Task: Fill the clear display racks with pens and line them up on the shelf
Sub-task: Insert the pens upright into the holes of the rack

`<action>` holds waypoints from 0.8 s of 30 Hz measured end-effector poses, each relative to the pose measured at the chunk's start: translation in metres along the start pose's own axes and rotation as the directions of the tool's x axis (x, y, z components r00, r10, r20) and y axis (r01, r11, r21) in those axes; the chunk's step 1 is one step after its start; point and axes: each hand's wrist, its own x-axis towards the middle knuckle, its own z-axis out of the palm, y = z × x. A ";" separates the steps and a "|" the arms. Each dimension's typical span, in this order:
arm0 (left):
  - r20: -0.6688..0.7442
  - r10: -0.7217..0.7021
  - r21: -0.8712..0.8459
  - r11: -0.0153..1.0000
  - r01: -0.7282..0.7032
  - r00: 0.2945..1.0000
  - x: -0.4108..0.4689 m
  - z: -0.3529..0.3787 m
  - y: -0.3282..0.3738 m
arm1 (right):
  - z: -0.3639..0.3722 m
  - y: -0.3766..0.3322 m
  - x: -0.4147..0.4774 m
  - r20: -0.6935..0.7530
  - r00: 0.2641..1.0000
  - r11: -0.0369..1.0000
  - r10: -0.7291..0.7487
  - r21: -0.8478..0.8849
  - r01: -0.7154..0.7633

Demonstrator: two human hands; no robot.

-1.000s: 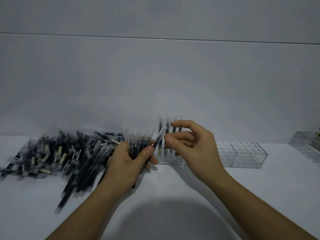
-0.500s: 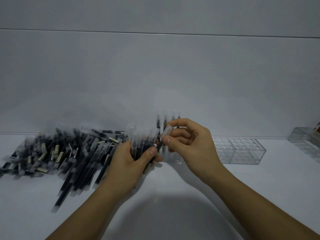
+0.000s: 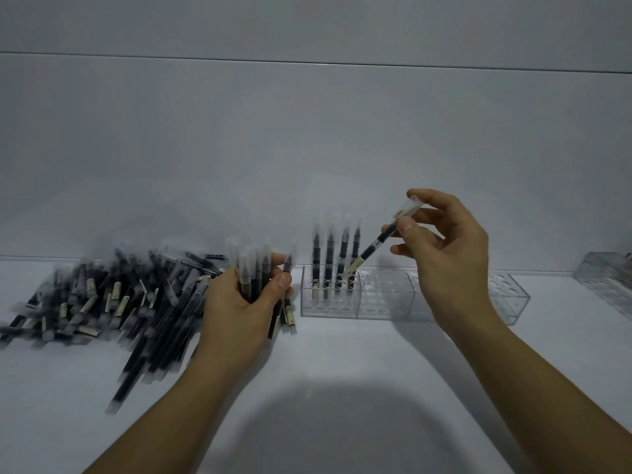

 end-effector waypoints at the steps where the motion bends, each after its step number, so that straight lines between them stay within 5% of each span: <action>1: -0.001 -0.008 -0.021 1.000 0.008 1.000 0.000 0.000 0.000 | 0.001 0.001 0.000 0.002 1.000 1.000 -0.010 -0.008 0.010; 8: 0.018 0.003 -0.022 1.000 -0.002 1.000 0.002 0.001 -0.001 | 0.013 0.007 0.006 0.105 0.989 0.987 -0.100 -0.115 0.112; 16: 0.012 -0.002 -0.036 0.999 0.002 1.000 0.001 0.003 0.000 | 0.033 0.013 0.008 0.321 0.908 0.857 -0.270 -0.349 0.378; 24: 0.015 -0.029 -0.083 0.996 0.031 0.999 0.001 0.007 0.003 | 0.029 0.027 0.005 0.367 0.891 0.785 -0.266 -0.455 0.421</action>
